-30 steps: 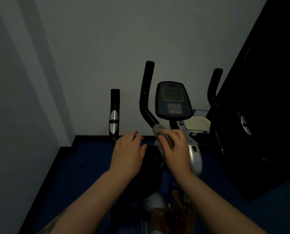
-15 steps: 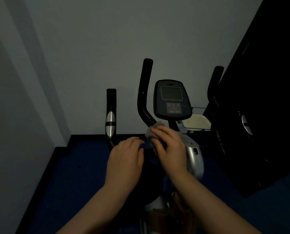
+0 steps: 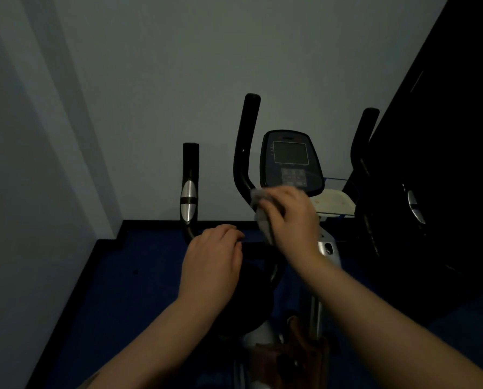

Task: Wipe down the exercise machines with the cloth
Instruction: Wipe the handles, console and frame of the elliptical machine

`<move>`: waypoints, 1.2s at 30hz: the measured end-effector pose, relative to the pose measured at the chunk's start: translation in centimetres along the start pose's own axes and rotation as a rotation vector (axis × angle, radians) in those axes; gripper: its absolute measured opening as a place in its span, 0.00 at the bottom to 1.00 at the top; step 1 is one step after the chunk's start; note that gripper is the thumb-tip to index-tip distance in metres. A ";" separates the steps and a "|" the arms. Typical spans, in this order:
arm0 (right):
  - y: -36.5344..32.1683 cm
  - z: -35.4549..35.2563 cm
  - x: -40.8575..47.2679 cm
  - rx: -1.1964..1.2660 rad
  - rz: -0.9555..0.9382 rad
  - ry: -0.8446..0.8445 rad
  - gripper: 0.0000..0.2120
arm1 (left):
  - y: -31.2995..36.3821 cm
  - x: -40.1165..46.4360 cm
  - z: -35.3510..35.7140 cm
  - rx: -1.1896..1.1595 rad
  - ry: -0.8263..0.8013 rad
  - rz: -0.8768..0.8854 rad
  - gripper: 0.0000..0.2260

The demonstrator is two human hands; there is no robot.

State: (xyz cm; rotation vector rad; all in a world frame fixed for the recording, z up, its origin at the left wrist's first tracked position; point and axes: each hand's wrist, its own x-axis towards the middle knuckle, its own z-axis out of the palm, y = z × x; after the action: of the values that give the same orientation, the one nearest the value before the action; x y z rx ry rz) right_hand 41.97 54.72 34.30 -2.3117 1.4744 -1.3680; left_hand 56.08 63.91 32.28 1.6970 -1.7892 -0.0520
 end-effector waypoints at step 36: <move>-0.4 -1.4 -8.6 0.203 0.227 -0.042 0.11 | 0.6 0.0 -0.6 -0.150 0.003 -0.170 0.13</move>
State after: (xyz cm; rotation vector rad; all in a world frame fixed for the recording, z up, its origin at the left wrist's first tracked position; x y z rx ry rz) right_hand 40.05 62.00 29.84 -1.9728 1.4578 -1.3299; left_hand 55.82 64.30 33.03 1.7348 -1.5936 -0.2505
